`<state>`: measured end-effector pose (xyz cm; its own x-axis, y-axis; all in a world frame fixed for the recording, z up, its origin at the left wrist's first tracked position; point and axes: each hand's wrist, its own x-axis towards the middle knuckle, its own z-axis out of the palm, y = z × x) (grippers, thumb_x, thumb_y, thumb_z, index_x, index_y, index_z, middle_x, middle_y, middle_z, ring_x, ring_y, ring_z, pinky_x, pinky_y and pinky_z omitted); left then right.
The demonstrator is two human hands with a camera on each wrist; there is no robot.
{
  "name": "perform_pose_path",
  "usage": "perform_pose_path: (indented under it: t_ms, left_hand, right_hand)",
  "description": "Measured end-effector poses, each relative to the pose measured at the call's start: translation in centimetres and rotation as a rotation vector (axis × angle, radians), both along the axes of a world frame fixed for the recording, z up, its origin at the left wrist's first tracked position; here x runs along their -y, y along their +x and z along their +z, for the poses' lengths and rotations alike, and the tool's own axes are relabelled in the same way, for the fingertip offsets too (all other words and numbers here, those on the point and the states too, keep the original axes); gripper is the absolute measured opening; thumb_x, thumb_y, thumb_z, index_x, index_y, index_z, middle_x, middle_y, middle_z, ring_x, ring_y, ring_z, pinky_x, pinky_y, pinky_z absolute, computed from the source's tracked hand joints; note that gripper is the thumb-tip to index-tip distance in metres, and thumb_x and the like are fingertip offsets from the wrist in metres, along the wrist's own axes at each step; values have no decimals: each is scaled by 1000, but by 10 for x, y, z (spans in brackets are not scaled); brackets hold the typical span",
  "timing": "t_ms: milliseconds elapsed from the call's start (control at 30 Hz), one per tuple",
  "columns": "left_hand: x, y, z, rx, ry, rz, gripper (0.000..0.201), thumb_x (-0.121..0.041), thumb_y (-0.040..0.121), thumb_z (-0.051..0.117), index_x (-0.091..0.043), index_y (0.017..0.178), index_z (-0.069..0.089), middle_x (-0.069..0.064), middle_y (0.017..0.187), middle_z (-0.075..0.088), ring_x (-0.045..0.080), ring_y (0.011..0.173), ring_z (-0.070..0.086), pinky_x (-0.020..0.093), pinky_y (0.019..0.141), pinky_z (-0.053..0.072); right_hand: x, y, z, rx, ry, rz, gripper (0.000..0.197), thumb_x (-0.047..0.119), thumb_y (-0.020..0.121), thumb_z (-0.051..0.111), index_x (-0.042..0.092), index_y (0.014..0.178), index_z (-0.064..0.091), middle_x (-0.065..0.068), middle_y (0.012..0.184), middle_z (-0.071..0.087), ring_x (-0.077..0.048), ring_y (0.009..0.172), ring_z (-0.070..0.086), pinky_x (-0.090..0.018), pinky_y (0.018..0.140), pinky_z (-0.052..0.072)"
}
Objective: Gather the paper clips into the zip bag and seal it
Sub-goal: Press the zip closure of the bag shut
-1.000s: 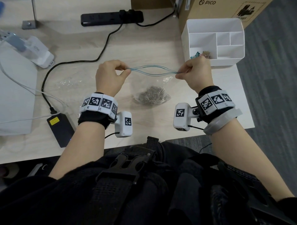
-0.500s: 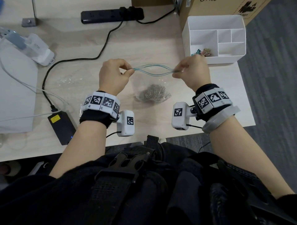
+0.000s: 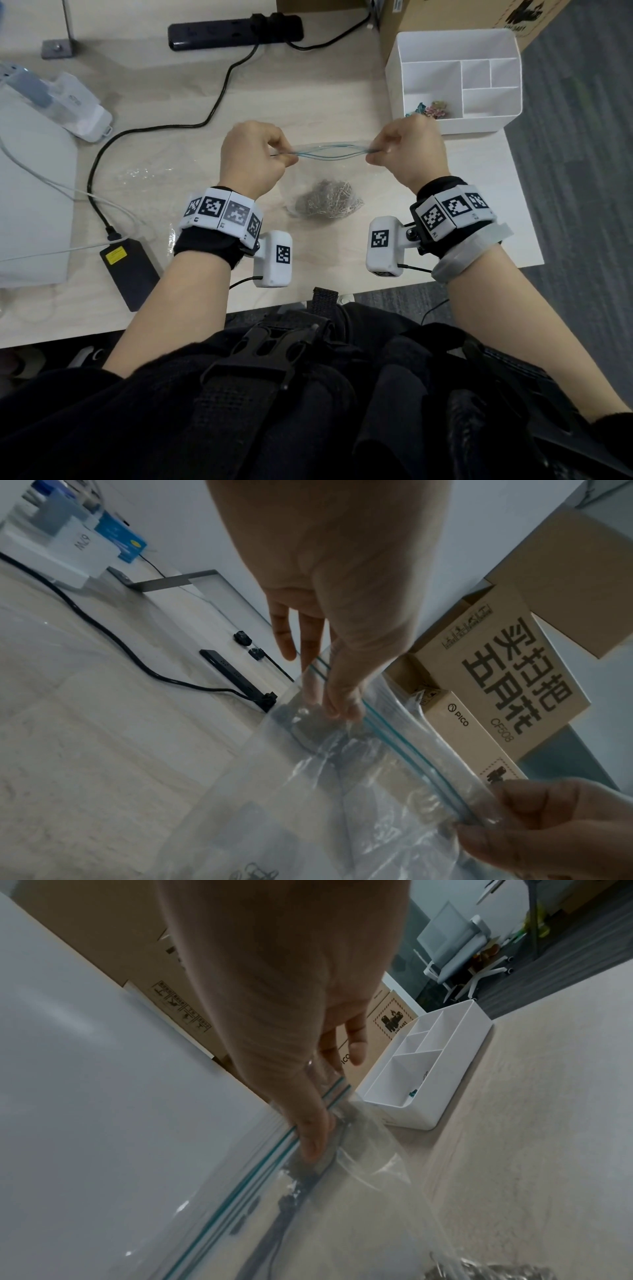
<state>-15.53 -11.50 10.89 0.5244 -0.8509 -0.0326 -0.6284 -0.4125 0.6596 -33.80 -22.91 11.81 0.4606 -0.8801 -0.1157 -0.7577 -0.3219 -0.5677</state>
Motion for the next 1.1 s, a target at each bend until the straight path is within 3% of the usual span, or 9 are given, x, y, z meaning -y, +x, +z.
perform_pose_path:
  t_ms: [100,233,300,400,567,767,933,1100]
  left_hand:
    - [2,-2,2,9,6,3,10,-22,75,73,-13,79,73,6,83,70,22,84,60,29,78,44]
    - [5,-5,7,27,11,-57,13,-26,74,71,-18,84,74,5,87,72,23,92,61,31,87,43]
    - [8,-8,8,23,21,-88,17,-32,71,75,-20,83,73,5,85,71,24,92,60,39,92,43]
    - [14,-12,9,51,45,-92,17,-31,72,75,-16,81,74,7,80,68,26,91,59,42,92,43]
    - [18,-17,9,87,63,-121,13,-24,73,75,-11,75,71,-5,68,54,25,85,57,42,91,42]
    - [21,-14,10,126,67,-117,16,-30,76,73,-15,82,73,1,76,64,24,91,58,39,95,38]
    - [26,-20,13,147,80,-169,14,-35,78,69,-24,86,73,-9,79,63,15,90,55,36,95,31]
    - [30,-25,13,122,72,-179,14,-26,76,72,-15,85,74,6,88,72,27,89,60,36,85,43]
  right_hand:
    - [-1,1,2,4,20,41,19,18,72,84,12,87,76,-2,84,66,-16,81,53,-26,72,39]
    - [-2,8,3,2,1,53,11,13,73,81,10,82,78,-11,85,74,-22,79,62,-31,73,51]
    - [-2,9,2,-5,1,51,11,13,73,82,9,83,78,-12,84,74,-22,77,62,-28,70,47]
    - [0,11,1,-22,0,45,13,14,75,81,9,86,78,-12,84,74,-19,76,58,-25,69,42]
    - [0,11,-2,-24,-26,42,12,13,76,80,8,86,77,-13,85,74,-17,75,55,-24,69,40]
    - [4,12,-5,-62,-3,100,17,24,75,82,17,89,76,5,86,62,-13,87,49,-26,72,36]
    - [1,25,-6,-56,-31,156,14,23,76,80,15,87,77,-5,94,70,-19,87,55,-27,71,35]
    - [0,30,-7,-36,-40,174,13,18,74,81,11,85,77,-10,93,70,-16,79,50,-27,69,34]
